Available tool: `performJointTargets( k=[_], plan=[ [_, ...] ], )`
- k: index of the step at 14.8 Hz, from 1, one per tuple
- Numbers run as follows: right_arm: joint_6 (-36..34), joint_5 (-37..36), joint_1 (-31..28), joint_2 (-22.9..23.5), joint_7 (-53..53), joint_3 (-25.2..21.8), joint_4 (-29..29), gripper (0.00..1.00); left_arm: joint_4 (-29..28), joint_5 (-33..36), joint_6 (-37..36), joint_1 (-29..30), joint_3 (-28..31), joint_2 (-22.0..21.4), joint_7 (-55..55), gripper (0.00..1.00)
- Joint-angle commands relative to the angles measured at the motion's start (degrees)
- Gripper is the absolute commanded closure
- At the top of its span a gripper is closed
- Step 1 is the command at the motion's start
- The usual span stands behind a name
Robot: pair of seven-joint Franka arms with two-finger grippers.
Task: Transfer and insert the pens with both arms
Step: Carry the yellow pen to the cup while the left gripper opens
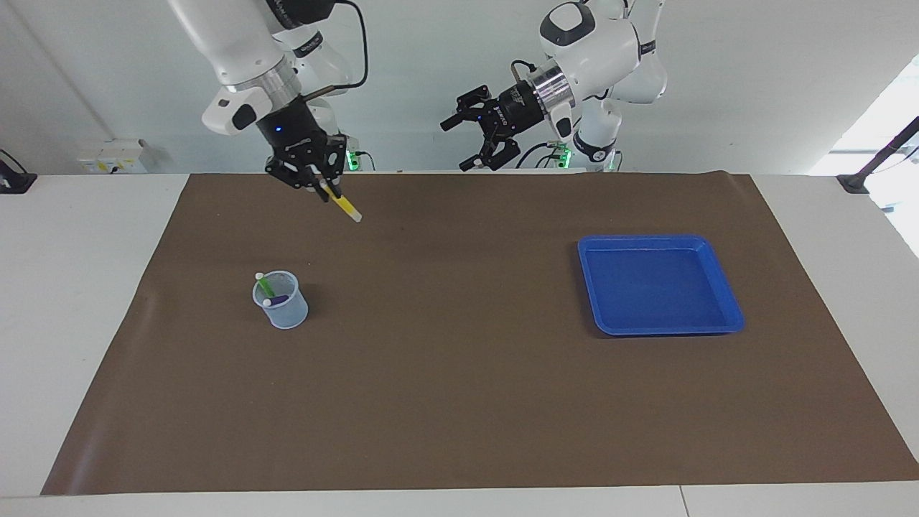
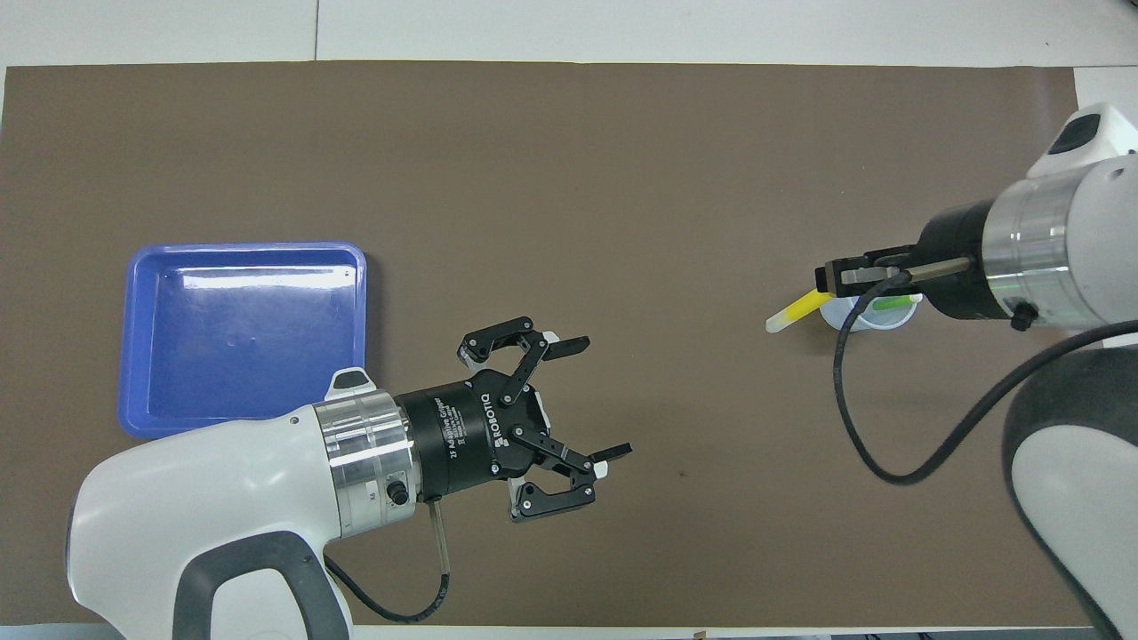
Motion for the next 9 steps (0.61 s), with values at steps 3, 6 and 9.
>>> performJointTargets(
  k=[3, 6, 9],
  plan=[
    [8.7, -3.5, -5.2, -3.8, -18.4, 0.7, -10.5, 1.00, -1.1, 14.6, -9.5, 6.4, 0.4, -1.4, 1.6, 0.00],
    [12.3, -3.9, -6.4, -4.3, -21.7, 0.7, -14.6, 1.00, -0.3, 22.2, -16.6, 12.1, 0.5, -1.2, 6.4, 0.00],
    [16.5, -4.1, -8.0, -5.1, -25.9, 0.7, -18.2, 1.00, 3.2, 28.7, -24.1, 17.8, 0.5, 0.2, 16.3, 0.00]
  ],
)
